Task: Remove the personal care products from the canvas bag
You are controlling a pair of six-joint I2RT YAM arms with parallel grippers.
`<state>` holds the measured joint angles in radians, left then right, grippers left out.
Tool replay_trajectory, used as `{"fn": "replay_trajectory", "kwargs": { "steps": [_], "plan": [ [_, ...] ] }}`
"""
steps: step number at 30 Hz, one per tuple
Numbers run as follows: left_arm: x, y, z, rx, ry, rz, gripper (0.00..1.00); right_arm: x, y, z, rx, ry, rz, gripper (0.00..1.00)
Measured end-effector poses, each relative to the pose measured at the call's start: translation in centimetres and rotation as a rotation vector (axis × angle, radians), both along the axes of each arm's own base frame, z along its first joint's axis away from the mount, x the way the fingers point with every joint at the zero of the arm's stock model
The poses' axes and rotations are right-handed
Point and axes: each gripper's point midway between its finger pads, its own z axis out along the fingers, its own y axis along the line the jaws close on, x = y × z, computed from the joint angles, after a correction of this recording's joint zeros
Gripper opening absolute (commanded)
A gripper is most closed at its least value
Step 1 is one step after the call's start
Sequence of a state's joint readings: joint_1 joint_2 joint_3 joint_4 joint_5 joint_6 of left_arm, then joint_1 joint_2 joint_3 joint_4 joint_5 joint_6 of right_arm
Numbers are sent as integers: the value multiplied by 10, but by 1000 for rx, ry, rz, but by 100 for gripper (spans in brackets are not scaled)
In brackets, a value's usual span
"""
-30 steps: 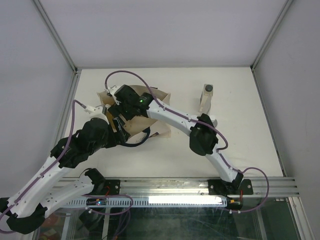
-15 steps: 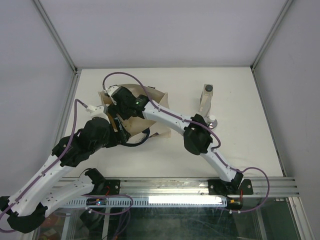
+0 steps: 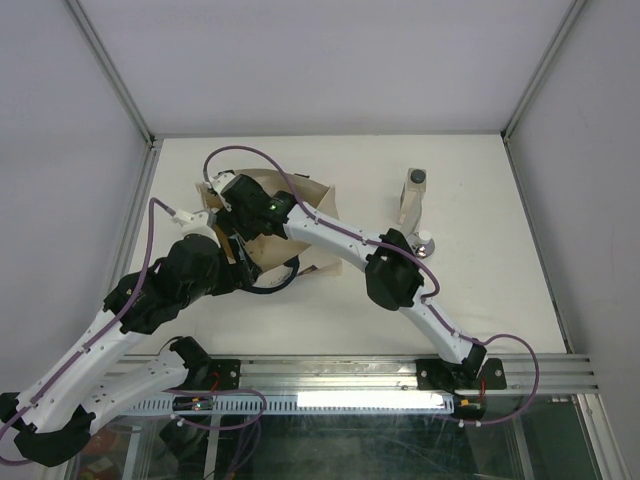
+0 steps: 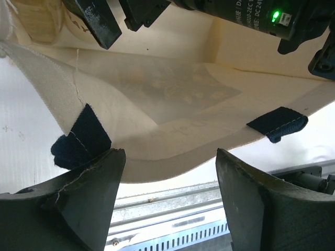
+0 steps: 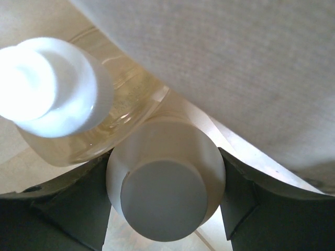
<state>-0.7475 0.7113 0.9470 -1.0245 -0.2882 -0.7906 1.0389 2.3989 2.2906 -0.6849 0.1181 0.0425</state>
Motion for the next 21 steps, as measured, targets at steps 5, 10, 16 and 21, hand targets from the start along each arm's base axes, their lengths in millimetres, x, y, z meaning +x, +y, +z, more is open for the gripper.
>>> {"fn": "replay_trajectory", "kwargs": {
  "steps": [5, 10, 16, 21],
  "plan": [
    [1, 0, 1, 11, -3, -10, 74, 0, -1, 1, -6, -6, 6, 0],
    [2, -1, 1, 19, -4, -16, 74, -2, -7, 5, -22, -4, 7, 0],
    [2, -1, 1, 19, -3, -16, 74, -5, -18, 28, 21, 41, -25, 0],
    [3, -2, 0, 21, -2, -16, 74, 3, -38, 57, 120, 118, -97, 0]
  ]
}}
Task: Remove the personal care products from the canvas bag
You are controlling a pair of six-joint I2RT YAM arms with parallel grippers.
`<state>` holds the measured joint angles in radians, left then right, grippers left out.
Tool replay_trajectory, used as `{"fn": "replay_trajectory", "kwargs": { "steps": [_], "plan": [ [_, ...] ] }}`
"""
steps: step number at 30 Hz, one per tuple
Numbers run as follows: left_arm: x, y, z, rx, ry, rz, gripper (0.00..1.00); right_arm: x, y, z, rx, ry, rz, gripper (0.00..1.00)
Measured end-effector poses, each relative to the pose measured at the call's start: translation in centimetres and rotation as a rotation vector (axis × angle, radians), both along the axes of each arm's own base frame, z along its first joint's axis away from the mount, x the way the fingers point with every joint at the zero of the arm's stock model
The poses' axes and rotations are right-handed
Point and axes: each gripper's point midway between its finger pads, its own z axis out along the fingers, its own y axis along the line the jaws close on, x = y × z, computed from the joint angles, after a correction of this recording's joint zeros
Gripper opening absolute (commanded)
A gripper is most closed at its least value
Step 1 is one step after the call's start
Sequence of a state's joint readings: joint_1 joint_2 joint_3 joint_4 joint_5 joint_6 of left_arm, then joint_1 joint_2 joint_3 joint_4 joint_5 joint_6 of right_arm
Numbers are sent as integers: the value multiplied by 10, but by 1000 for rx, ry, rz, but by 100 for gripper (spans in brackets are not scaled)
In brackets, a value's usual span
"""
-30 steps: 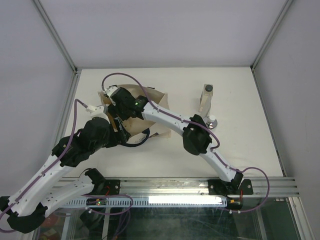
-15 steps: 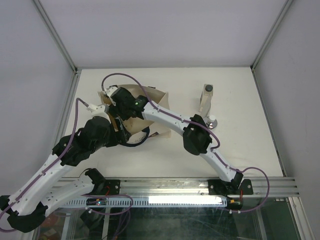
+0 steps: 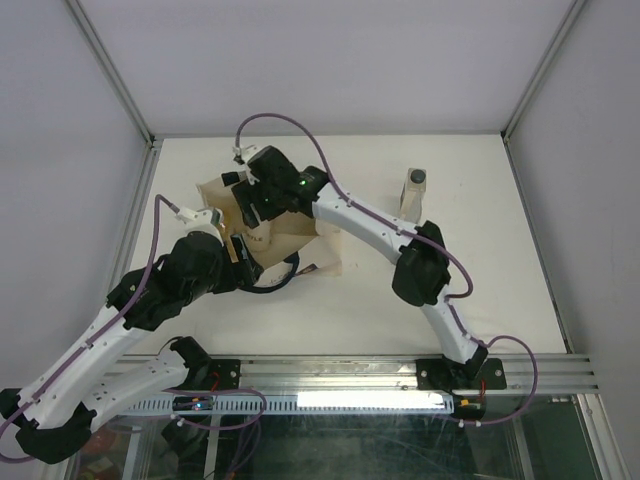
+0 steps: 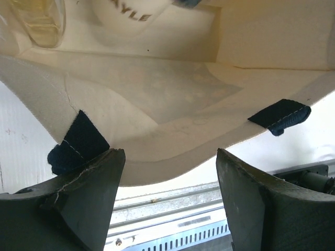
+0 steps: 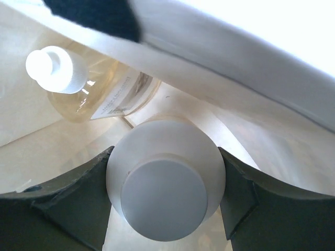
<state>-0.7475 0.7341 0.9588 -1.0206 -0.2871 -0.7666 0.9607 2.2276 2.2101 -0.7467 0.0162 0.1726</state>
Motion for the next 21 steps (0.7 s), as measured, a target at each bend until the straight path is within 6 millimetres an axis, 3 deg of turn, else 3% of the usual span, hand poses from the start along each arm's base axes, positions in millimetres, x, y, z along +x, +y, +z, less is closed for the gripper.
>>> {"fn": "replay_trajectory", "kwargs": {
  "steps": [8, 16, 21],
  "plan": [
    [1, -1, 0, -1, -1, 0, 75, 15, -40, 47, 171, 123, -113, 0],
    [4, -3, 0, -2, -2, -1, 75, 17, -69, 98, 416, 271, -176, 0],
    [4, -4, -1, 2, 3, -2, 75, 20, -98, 121, 511, 303, -234, 0]
  ]
}}
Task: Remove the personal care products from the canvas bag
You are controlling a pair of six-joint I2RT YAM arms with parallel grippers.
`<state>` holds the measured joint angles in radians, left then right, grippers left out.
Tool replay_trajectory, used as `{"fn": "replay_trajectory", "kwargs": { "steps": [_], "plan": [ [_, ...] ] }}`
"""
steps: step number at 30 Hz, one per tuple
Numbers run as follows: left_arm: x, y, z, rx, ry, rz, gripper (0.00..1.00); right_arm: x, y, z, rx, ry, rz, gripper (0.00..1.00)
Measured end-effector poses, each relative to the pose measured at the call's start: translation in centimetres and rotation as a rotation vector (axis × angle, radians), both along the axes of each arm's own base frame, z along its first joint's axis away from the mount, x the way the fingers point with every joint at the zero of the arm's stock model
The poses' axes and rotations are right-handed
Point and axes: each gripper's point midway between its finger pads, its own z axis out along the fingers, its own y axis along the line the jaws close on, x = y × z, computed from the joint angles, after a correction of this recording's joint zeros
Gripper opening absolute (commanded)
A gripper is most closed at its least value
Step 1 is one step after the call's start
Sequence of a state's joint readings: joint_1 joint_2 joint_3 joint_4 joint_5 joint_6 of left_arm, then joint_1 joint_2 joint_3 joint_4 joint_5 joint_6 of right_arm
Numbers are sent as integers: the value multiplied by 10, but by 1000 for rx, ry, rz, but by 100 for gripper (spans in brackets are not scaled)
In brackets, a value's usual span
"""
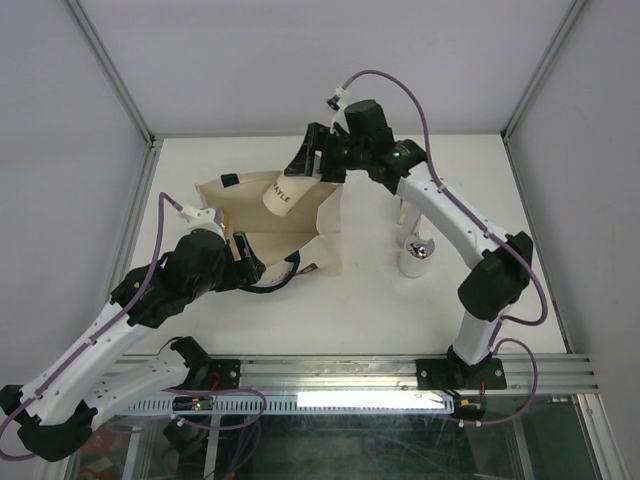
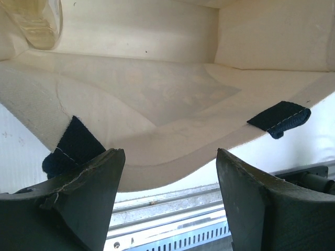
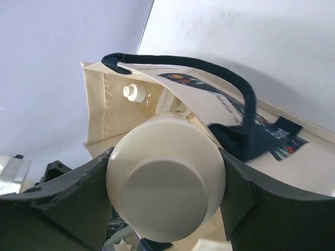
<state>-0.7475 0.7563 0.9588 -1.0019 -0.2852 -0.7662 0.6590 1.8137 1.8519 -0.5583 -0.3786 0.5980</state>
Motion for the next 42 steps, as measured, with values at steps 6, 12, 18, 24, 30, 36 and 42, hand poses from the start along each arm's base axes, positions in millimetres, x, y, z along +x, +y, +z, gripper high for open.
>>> {"fn": "replay_trajectory", "kwargs": {
  "steps": [6, 12, 18, 24, 30, 36, 42],
  "plan": [
    [0, -1, 0, -1, 2, -3, 75, 3, -58, 33, 35, -38, -101, 0],
    [1, -3, 0, -3, 1, -5, 74, -3, -124, 73, 40, -156, -213, 0],
    [3, -4, 1, -3, -8, -10, 75, -32, -171, 73, -61, -235, -275, 0],
    [5, -5, 0, 12, -10, -21, 76, -68, -200, 27, -211, -268, -234, 0],
    [6, -8, -1, 15, -13, -35, 76, -110, -226, -52, -403, -297, -68, 0],
    [7, -10, -2, 21, -10, -53, 76, -143, -246, -111, -547, -368, 137, 0],
    [7, -11, -1, 19, -15, -55, 77, -155, -267, -150, -650, -430, 169, 0]
  ]
}}
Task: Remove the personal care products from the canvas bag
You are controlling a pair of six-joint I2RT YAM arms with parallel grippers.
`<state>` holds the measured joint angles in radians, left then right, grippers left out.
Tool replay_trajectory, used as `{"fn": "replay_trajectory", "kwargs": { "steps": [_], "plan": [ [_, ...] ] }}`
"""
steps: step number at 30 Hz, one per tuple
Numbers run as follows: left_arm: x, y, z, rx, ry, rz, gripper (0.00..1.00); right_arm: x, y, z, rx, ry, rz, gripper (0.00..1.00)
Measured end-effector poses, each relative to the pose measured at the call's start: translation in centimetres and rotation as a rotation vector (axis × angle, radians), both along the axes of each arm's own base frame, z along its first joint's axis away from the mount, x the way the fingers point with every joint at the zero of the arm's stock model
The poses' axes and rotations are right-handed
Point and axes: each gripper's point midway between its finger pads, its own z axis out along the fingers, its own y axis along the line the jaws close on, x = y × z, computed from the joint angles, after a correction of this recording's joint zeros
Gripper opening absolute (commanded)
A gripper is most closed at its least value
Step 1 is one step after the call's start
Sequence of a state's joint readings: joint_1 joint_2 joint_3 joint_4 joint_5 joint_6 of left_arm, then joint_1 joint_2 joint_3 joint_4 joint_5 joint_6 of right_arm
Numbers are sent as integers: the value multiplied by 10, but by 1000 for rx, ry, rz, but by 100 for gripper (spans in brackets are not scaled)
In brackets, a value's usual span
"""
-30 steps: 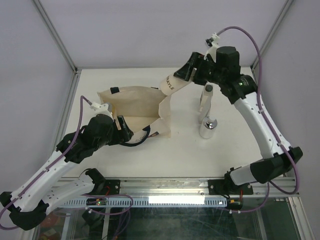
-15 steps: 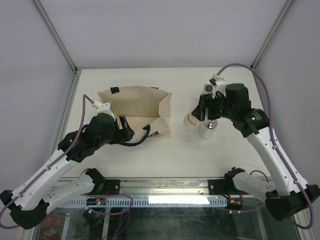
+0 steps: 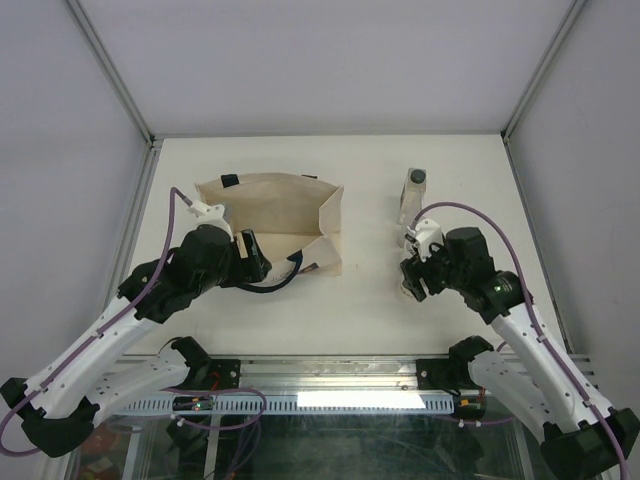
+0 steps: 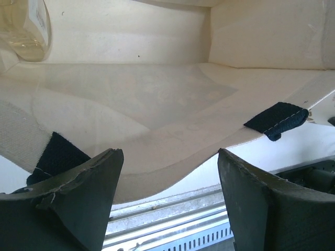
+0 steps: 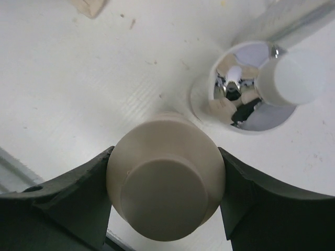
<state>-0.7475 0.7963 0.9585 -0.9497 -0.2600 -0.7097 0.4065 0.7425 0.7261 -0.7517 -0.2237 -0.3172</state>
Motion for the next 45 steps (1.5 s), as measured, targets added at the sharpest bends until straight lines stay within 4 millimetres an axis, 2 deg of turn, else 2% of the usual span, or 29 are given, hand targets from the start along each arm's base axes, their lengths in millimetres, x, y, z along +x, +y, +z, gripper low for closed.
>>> {"fn": "replay_trajectory", "kwargs": {
  "steps": [6, 10, 20, 23, 27, 29, 30, 32, 35, 42, 45],
  "plan": [
    [1, 0, -1, 6, 1, -2, 78, 4, -20, -34, -58, -13, -115, 0],
    [1, -1, -2, 12, 5, -4, 78, 13, -26, -34, -45, -66, -183, 0],
    [7, -5, -3, 43, 9, -21, 79, 24, -21, -34, -10, -108, -203, 0],
    [9, -6, -2, 55, 8, -30, 79, 24, -21, -33, -6, -113, -201, 16],
    [11, -8, -1, 64, 6, -37, 79, 24, -21, -33, -4, -117, -202, 57],
    [11, -7, -1, 68, 3, -41, 79, 23, -21, -33, -2, -120, -202, 73],
    [11, -7, 0, 68, 1, -43, 79, 23, -21, -33, -2, -121, -202, 78],
    [12, -7, 0, 69, -2, -44, 79, 23, -22, -33, -3, -125, -203, 85],
    [12, -7, 1, 70, -3, -45, 79, 29, -21, -22, 18, -180, -208, 91],
    [14, -6, 13, 58, -30, -34, 80, 33, -20, -6, 34, -230, -201, 98],
    [17, -5, 24, 53, -53, -21, 81, 35, -18, 15, 45, -263, -186, 99]
  ]
}}
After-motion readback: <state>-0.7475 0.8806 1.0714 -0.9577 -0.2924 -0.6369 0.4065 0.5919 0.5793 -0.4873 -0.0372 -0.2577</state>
